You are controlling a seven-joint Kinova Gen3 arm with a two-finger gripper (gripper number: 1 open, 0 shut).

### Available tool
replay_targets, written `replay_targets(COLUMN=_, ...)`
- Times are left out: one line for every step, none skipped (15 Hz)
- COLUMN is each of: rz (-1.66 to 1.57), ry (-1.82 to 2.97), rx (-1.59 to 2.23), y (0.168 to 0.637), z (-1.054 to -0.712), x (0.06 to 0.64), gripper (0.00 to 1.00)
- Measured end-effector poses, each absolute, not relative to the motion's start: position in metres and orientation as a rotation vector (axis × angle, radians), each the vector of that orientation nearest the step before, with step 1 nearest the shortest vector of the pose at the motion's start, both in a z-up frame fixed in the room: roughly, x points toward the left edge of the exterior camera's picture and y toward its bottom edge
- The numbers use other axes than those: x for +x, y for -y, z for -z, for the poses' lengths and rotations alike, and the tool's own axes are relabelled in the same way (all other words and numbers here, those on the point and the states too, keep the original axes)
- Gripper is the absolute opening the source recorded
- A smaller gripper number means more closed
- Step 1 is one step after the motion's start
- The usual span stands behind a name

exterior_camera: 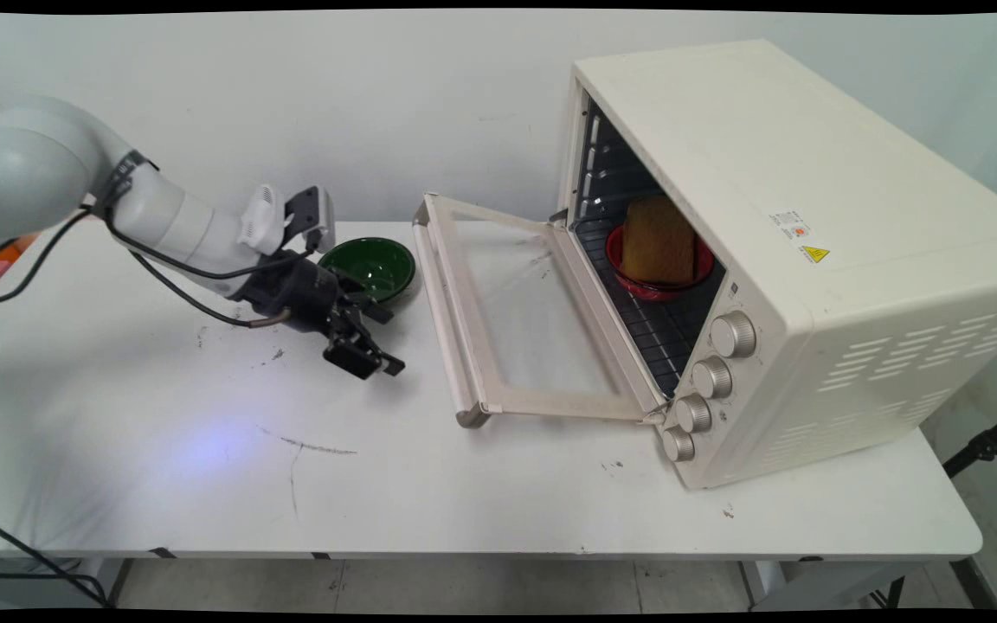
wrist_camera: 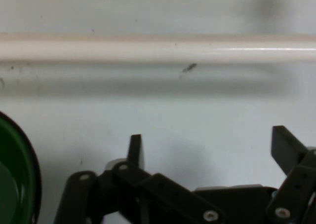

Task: Close the oven

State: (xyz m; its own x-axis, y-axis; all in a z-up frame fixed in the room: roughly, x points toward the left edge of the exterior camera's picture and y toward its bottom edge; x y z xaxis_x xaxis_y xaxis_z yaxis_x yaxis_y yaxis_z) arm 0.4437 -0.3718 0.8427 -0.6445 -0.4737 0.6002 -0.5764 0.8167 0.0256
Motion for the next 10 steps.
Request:
replay_targets(rz=-0.225, ry=2.386, rx=0.769, y=0.374, z=-0.839, x=0.442, gripper=0.00)
replay_targets(rz=-0.228, ry=2.382, rx=0.768, y=0.375, z=-0.837, x=0.441, gripper=0.00)
replay_targets(rz=-0.230, ry=2.377, rx=0.768, y=0.377, z=-0.834, x=0.440, gripper=0.00)
replay_targets(rz=-0.233, ry=2.372, rx=0.770, y=0.378, z=-0.832, x=0.439, gripper=0.00)
replay_targets(rz=-0.235, ry=2.366, rx=0.769, y=0.379, z=-0.830, x=0.437, gripper=0.00)
replay_targets(rz=-0.238, ry=2.361, rx=0.768, y=0.381, z=-0.829, x=0.436, gripper=0.00)
replay_targets(rz=-0.241, ry=2.355, rx=0.766, y=0.382, z=-0.827, x=0.435, gripper=0.00)
replay_targets(rz=-0.244, ry=2.350, rx=0.765, y=0.383, z=-0.826, x=0.434, gripper=0.00)
replay_targets(rz=-0.247, ry=2.346, rx=0.762, y=0.383, z=-0.826, x=0.433, gripper=0.00)
replay_targets(rz=-0.250, ry=2.340, rx=0.758, y=0.384, z=-0.825, x=0.432, gripper=0.00)
